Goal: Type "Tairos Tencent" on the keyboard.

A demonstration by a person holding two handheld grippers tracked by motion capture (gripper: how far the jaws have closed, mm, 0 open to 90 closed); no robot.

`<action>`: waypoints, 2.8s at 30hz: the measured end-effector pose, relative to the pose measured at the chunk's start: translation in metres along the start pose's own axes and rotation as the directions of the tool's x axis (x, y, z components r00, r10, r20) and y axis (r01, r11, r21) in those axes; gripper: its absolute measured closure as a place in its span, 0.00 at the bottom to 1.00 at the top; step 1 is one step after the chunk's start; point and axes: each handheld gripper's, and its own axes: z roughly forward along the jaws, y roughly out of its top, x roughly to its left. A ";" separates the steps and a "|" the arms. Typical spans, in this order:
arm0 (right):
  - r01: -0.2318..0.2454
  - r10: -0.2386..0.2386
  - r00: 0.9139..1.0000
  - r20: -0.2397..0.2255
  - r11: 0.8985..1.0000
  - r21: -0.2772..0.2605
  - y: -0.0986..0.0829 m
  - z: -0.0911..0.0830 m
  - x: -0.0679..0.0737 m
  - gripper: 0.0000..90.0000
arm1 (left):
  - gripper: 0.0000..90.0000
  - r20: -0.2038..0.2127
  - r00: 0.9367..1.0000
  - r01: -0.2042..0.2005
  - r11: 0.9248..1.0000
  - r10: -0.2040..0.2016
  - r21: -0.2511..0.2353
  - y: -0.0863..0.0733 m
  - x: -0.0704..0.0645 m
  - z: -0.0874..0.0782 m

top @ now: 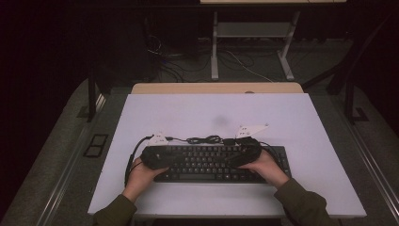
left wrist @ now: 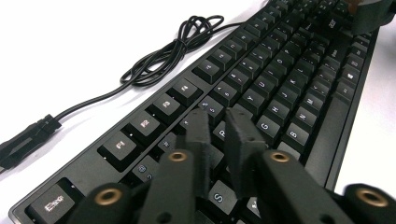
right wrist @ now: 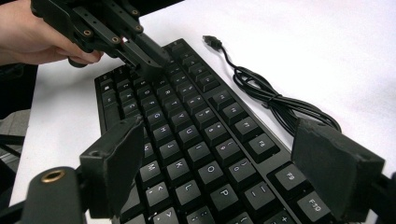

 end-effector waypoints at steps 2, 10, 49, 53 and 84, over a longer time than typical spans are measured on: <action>-0.001 0.002 1.000 -0.008 1.000 0.003 0.001 -0.001 0.000 0.19 | 0.80 -0.003 1.000 0.001 1.000 -0.001 -0.005 0.000 0.000 0.000; -0.007 0.007 0.999 -0.039 1.000 0.003 0.009 0.005 0.006 0.40 | 0.60 -0.005 1.000 -0.007 1.000 0.007 -0.024 0.002 -0.002 -0.003; 0.083 -0.068 0.991 -0.114 0.987 0.134 0.003 0.041 0.037 0.99 | 0.23 -0.023 1.000 -0.006 0.999 0.006 -0.036 0.001 -0.005 0.000; 0.093 -0.077 0.991 -0.113 0.984 0.152 0.002 0.045 0.039 0.99 | 0.23 -0.024 1.000 -0.007 0.999 0.006 -0.037 0.001 -0.005 0.000; 0.088 -0.072 0.991 -0.112 0.985 0.149 0.002 0.046 0.038 0.99 | 0.23 -0.028 1.000 -0.007 0.999 0.006 -0.043 0.002 -0.005 -0.001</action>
